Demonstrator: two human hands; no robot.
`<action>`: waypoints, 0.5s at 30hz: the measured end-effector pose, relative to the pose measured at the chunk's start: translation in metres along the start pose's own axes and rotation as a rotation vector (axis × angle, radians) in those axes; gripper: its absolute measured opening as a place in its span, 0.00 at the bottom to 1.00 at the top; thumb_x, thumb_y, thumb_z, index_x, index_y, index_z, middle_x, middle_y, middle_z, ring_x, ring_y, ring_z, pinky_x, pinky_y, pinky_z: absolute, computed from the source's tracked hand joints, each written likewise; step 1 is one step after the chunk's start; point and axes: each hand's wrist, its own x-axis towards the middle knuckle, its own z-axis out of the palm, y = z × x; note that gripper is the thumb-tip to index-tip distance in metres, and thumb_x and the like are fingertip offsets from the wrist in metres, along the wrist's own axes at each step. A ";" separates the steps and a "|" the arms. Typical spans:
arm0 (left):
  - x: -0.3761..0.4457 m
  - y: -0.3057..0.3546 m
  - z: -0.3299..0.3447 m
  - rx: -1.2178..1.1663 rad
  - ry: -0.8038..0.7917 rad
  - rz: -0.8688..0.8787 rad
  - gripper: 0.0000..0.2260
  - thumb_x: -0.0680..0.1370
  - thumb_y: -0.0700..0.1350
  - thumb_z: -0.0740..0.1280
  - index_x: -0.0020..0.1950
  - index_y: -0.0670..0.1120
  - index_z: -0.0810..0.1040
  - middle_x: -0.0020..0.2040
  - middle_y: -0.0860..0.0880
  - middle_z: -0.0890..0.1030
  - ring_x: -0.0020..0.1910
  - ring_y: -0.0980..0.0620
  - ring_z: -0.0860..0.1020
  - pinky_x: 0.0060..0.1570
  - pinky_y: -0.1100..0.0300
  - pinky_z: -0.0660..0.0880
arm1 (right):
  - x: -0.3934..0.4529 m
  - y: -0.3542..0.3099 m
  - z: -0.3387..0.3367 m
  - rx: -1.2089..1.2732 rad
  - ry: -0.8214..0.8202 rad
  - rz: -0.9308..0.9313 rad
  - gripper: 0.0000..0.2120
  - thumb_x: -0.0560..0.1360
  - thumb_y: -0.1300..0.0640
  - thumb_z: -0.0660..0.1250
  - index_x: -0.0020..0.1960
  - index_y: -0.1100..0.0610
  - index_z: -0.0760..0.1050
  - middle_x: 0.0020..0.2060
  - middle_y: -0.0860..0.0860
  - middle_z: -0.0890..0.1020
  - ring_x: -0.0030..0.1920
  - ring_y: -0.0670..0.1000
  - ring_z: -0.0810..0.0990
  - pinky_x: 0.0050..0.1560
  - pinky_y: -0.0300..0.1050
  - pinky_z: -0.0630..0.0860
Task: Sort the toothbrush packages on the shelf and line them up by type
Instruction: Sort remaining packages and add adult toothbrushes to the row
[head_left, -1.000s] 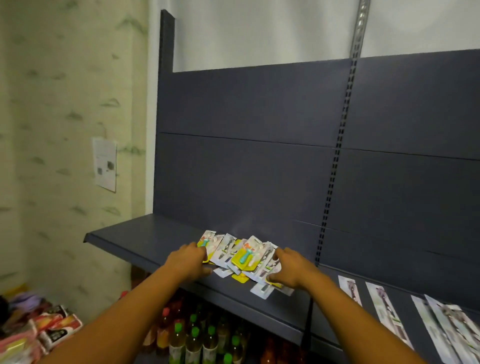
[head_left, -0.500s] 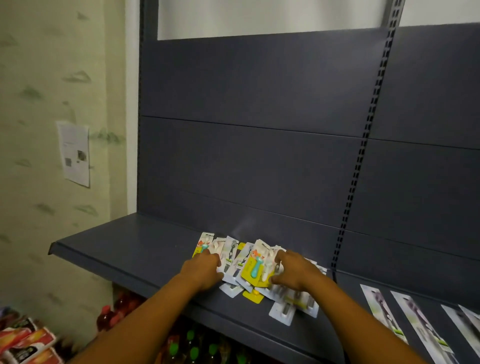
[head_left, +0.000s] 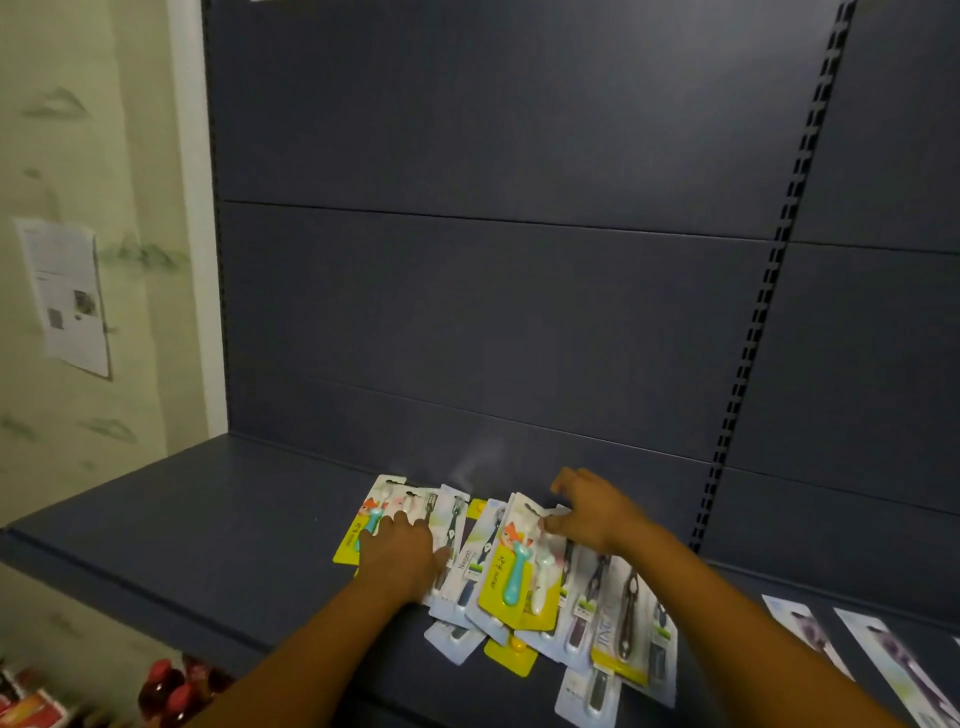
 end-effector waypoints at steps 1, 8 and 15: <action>0.003 0.000 -0.002 0.002 -0.002 -0.008 0.30 0.78 0.66 0.53 0.71 0.47 0.68 0.70 0.43 0.69 0.70 0.43 0.67 0.68 0.45 0.63 | 0.002 0.001 0.001 0.004 0.004 0.008 0.27 0.72 0.42 0.70 0.66 0.52 0.69 0.62 0.52 0.73 0.60 0.53 0.74 0.58 0.47 0.74; 0.013 -0.002 -0.013 -0.194 0.002 0.066 0.23 0.77 0.63 0.62 0.62 0.47 0.73 0.61 0.48 0.78 0.59 0.48 0.77 0.48 0.59 0.70 | -0.004 0.013 0.003 0.003 0.019 0.107 0.23 0.74 0.43 0.69 0.62 0.53 0.69 0.59 0.51 0.73 0.57 0.52 0.74 0.55 0.47 0.74; 0.027 -0.013 -0.016 -0.472 -0.089 0.104 0.16 0.73 0.58 0.69 0.49 0.47 0.75 0.50 0.47 0.80 0.49 0.48 0.79 0.39 0.61 0.72 | -0.026 0.016 -0.006 -0.001 0.028 0.204 0.24 0.74 0.43 0.69 0.64 0.54 0.69 0.61 0.53 0.73 0.59 0.54 0.74 0.54 0.45 0.72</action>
